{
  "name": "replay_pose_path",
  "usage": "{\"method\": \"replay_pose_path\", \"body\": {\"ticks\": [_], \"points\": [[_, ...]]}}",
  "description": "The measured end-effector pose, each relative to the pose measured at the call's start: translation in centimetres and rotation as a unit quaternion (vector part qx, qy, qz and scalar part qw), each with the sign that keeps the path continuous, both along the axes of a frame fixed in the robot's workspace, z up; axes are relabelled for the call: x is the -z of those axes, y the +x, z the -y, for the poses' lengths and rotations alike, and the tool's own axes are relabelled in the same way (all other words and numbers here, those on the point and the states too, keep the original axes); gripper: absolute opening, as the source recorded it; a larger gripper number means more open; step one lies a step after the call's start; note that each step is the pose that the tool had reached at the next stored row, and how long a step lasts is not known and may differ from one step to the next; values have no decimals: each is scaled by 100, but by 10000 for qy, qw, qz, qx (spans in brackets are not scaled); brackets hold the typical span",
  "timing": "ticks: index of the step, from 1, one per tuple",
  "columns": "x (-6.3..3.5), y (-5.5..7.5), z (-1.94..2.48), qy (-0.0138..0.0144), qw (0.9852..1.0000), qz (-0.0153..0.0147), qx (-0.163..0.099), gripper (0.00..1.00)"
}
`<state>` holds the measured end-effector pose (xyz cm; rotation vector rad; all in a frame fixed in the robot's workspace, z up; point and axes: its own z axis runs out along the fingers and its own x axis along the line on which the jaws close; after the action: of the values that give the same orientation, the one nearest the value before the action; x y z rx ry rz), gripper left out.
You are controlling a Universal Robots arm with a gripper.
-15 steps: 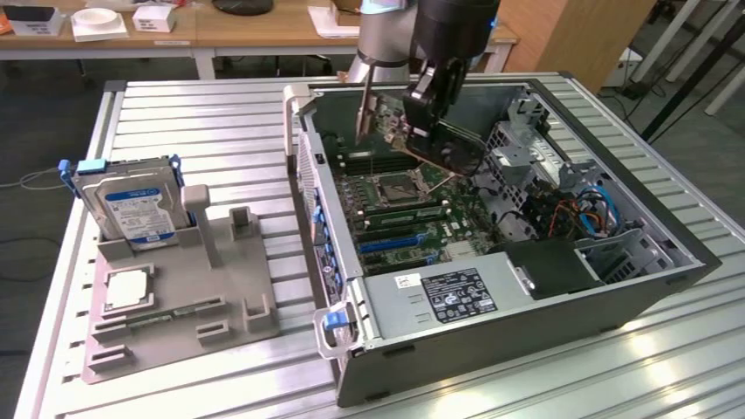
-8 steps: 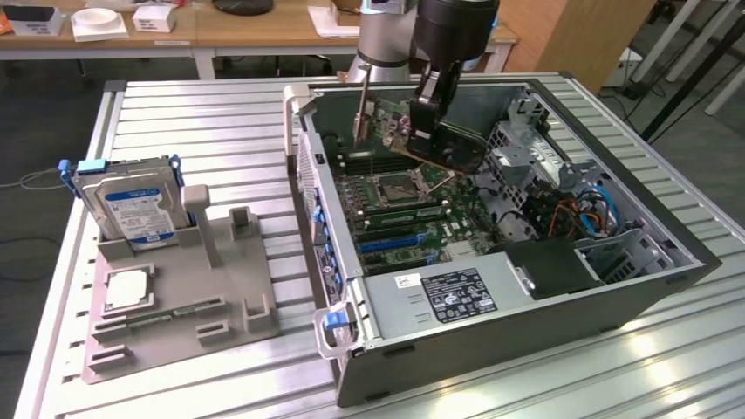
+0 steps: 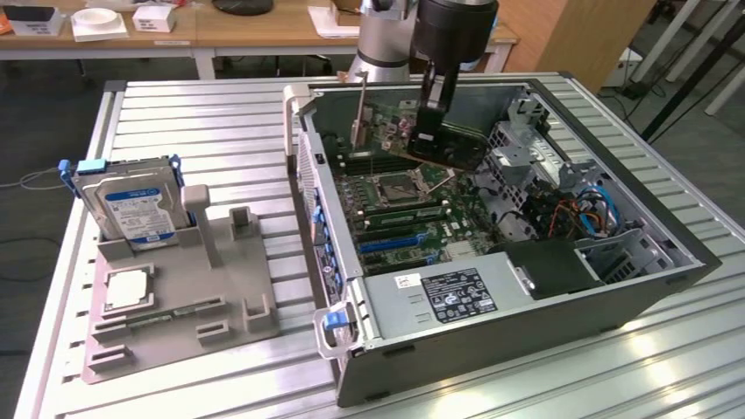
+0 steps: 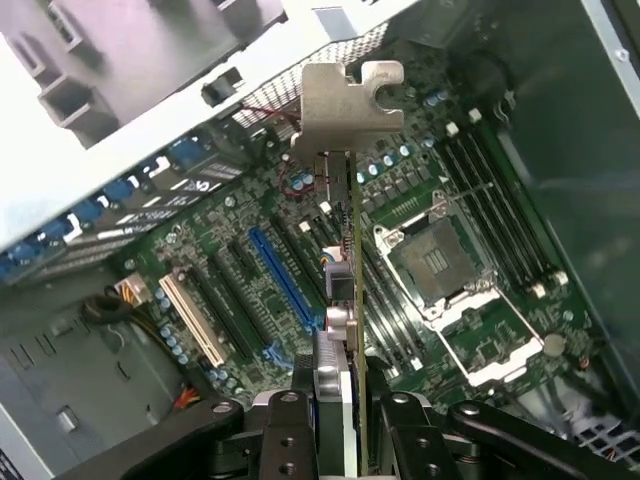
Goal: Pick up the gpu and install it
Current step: 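Insert the gpu into the slot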
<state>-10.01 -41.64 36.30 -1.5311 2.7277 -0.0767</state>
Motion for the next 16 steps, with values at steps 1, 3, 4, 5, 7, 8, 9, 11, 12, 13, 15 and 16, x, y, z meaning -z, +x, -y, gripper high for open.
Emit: {"method": "replay_pose_path", "body": {"ticks": [1,3,4,5,7,8,9,11,12,13,15,16], "points": [[3,0,0,0,10000,0,-90,29],[10,0,0,0,9996,0,-278,29],[13,0,0,0,9993,0,-367,29],[15,0,0,0,9990,0,-458,29],[20,0,0,0,9980,0,-637,29],[23,0,0,0,9974,0,-727,29],[26,0,0,0,9966,0,-822,29],[30,0,0,0,9950,0,-1001,29],[31,0,0,0,9940,0,-1090,29],[33,0,0,0,9930,0,-1180,29],[37,0,0,0,9906,1,-1366,29],[39,0,0,1,9894,1,-1454,29]]}}
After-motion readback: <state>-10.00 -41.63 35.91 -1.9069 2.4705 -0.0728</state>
